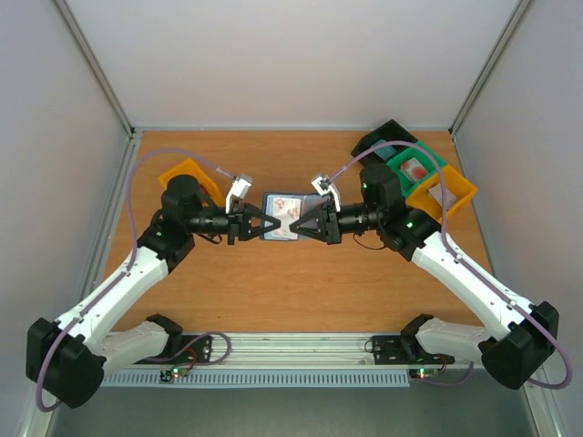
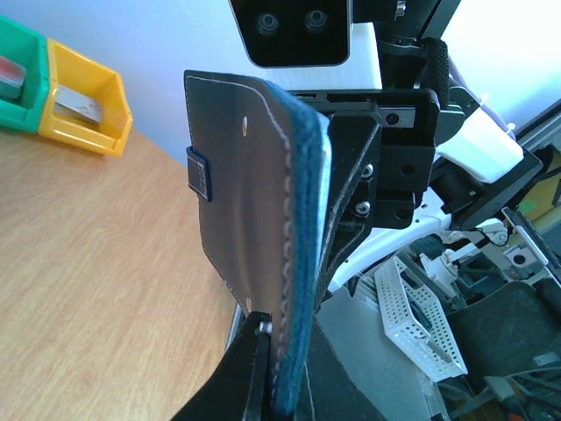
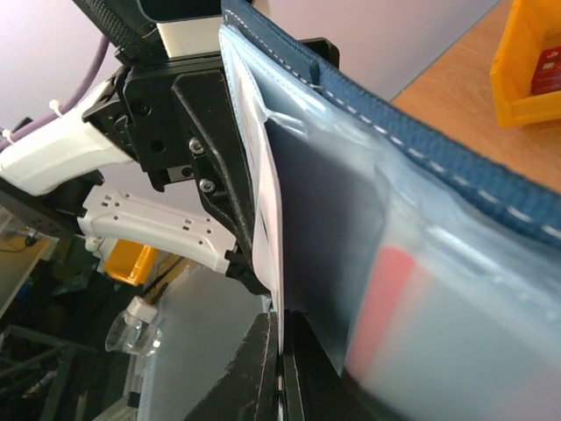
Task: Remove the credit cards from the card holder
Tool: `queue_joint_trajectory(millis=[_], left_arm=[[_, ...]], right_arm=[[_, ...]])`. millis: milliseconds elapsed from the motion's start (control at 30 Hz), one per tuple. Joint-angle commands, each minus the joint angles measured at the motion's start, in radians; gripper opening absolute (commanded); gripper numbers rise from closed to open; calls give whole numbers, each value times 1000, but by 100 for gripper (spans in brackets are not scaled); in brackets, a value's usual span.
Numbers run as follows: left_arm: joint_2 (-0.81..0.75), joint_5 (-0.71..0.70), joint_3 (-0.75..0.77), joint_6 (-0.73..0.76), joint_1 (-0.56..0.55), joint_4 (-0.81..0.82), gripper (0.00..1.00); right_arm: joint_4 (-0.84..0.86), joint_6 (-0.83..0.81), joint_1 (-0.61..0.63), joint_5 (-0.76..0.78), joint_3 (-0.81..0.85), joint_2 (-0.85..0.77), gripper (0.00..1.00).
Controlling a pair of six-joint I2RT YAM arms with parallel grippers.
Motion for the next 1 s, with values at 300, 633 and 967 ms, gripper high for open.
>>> queue_joint_trajectory(millis=[300,633,967], left_arm=[[20,60,-96,-177,-10,325,0],[10,46,-133,-189,-8,298,0],[77,3,-220,-161,-10,314,3]], right_arm=[[-183,-102,-5,65,73,4,18],[-256,-142,-24,82,86,-7,1],[-301,-146,-38,122,39,47,1]])
